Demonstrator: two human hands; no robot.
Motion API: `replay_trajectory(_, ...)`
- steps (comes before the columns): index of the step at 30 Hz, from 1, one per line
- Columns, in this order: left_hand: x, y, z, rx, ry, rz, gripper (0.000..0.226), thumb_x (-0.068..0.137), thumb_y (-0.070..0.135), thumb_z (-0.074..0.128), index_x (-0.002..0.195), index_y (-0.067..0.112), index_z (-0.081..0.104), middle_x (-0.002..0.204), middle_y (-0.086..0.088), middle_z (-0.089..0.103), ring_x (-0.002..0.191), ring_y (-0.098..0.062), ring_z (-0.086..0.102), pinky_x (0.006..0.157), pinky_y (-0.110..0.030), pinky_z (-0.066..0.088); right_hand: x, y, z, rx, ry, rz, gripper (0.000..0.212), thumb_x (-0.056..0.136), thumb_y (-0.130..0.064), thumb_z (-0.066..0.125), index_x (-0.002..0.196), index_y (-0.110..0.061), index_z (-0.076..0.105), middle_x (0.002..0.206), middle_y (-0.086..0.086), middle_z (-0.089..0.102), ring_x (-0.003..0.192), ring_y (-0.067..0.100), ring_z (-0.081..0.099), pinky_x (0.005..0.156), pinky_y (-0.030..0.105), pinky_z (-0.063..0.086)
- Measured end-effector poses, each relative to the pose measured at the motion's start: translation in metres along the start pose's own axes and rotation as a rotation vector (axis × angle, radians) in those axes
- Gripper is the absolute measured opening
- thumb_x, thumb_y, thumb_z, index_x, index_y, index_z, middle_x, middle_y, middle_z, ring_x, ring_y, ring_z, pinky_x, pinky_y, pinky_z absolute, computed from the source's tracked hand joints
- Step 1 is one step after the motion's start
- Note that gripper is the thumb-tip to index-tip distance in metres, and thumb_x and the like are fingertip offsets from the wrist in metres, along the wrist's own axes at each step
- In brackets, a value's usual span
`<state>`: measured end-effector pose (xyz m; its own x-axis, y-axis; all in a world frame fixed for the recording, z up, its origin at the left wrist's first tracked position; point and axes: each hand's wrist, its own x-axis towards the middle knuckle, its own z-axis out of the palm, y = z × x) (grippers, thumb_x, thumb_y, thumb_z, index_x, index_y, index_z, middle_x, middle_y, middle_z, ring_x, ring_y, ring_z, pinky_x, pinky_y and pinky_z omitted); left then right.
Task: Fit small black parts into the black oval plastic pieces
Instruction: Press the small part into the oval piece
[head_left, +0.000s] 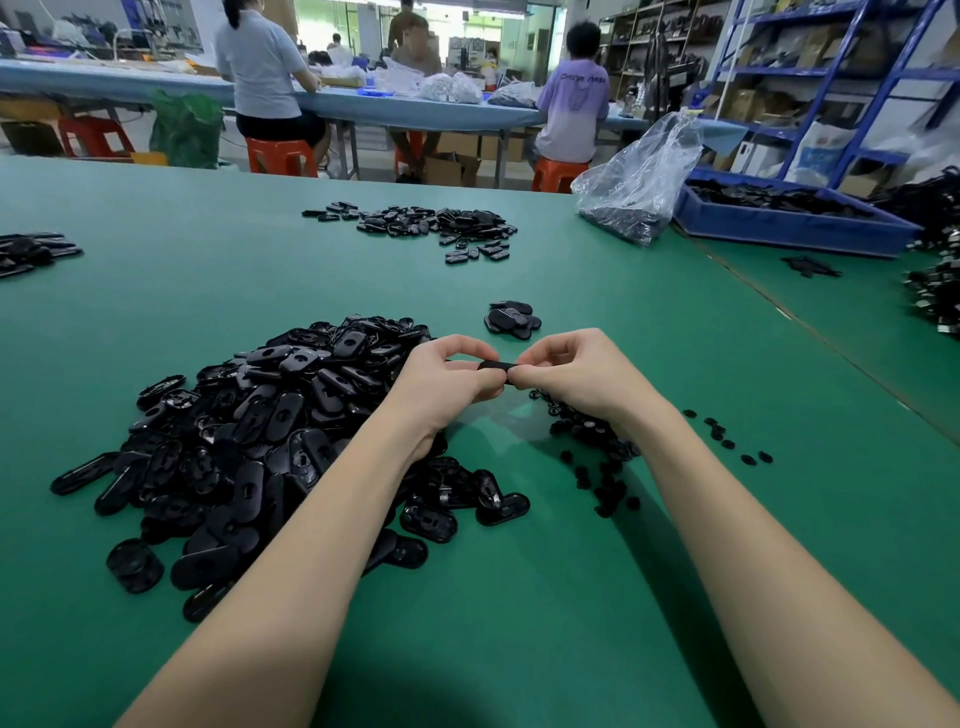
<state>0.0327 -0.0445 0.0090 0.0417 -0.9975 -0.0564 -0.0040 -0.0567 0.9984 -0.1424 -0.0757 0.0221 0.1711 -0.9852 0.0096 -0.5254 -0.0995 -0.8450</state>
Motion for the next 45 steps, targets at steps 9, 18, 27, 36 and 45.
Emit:
replay_trajectory(9, 0.004, -0.004, 0.005, 0.041, 0.069, 0.012, 0.017, 0.08, -0.001, 0.076, 0.087, 0.015, 0.072, 0.084, -0.009, 0.075, 0.079, -0.019, 0.071, 0.089, -0.035, 0.056, 0.003, 0.002, 0.007, -0.03, 0.077, -0.008, 0.016, 0.076, -0.034, 0.082, 0.071, -0.022, 0.072, 0.05, -0.017, 0.056, 0.041, 0.0, 0.045, 0.04, 0.011, 0.034)
replay_trajectory(18, 0.006, -0.007, 0.006, 0.058, 0.141, 0.088, 0.02, 0.079, 0.004, 0.077, 0.081, 0.024, 0.073, 0.079, -0.002, 0.077, 0.08, -0.018, 0.07, 0.097, -0.044, 0.055, 0.003, 0.005, 0.013, 0.025, 0.138, -0.097, 0.014, 0.077, -0.033, 0.082, 0.076, -0.024, 0.072, 0.058, -0.016, 0.064, 0.049, 0.001, 0.052, 0.048, 0.014, 0.04)
replay_trajectory(27, 0.011, -0.011, -0.001, -0.071, 0.089, 0.069, 0.022, 0.079, 0.01, 0.074, 0.098, 0.021, 0.071, 0.078, 0.0, 0.077, 0.081, -0.017, 0.073, 0.101, -0.042, 0.054, 0.003, 0.007, 0.007, -0.146, 0.109, -0.306, 0.017, 0.079, -0.032, 0.078, 0.09, -0.041, 0.07, 0.078, -0.02, 0.072, 0.049, 0.004, 0.051, 0.058, 0.023, 0.046)
replay_trajectory(36, 0.023, -0.022, 0.002, -0.063, 0.095, -0.003, 0.015, 0.088, 0.022, 0.073, 0.1, 0.016, 0.066, 0.085, 0.001, 0.073, 0.076, -0.015, 0.073, 0.092, -0.043, 0.059, 0.076, 0.004, 0.0, -0.204, 0.329, 0.076, 0.009, 0.077, -0.036, 0.078, 0.083, -0.034, 0.071, 0.087, -0.015, 0.073, 0.091, 0.012, 0.067, 0.076, 0.028, 0.05)
replay_trajectory(45, 0.024, -0.021, -0.007, -0.082, 0.07, -0.005, 0.012, 0.092, 0.022, 0.068, 0.1, 0.014, 0.066, 0.091, -0.003, 0.073, 0.076, -0.012, 0.074, 0.084, -0.032, 0.061, 0.107, -0.001, 0.013, -0.157, 0.385, 0.214, 0.023, 0.076, -0.039, 0.076, 0.097, -0.031, 0.073, 0.099, -0.006, 0.072, 0.099, 0.017, 0.066, 0.079, 0.027, 0.049)
